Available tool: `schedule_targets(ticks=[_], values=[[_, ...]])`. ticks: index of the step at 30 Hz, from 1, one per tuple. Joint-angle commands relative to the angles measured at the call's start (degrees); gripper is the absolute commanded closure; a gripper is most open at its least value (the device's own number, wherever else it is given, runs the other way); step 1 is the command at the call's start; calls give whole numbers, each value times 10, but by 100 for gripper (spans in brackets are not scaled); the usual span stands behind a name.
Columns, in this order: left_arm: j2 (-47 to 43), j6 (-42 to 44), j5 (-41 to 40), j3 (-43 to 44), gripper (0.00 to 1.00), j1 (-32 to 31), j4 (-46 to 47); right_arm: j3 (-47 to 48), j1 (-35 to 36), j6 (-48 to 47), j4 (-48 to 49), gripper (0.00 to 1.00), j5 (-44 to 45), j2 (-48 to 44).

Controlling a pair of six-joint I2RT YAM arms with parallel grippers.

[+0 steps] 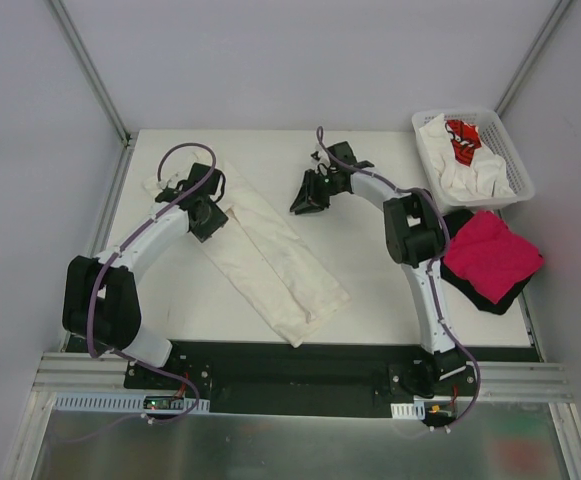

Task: Fold and stack the t-shirts
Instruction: Rotate the tshirt 90 degrees

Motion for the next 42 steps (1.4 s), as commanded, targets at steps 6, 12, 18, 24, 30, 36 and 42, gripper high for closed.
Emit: schedule_targets(ticks=[6, 12, 18, 24, 30, 36, 42], values=[[6, -20, -23, -6, 61, -6, 2, 59, 48, -10, -19, 69, -13, 22], [0, -14, -36, -11, 61, -8, 5, 96, 48, 3, -18, 69, -22, 52], [-9, -9, -39, -11, 61, -8, 5, 64, 48, 4, 2, 88, -21, 36], [-38, -2, -53, -24, 61, -8, 5, 14, 46, 9, 30, 84, -15, 20], [-49, 13, -64, -22, 61, -8, 5, 5, 46, 14, 39, 83, -19, 23], [-37, 14, -59, -12, 61, -8, 5, -5, 42, 18, 34, 99, -11, 12], [-46, 19, -60, -9, 61, -8, 5, -82, 9, 52, 96, 99, -26, -24]])
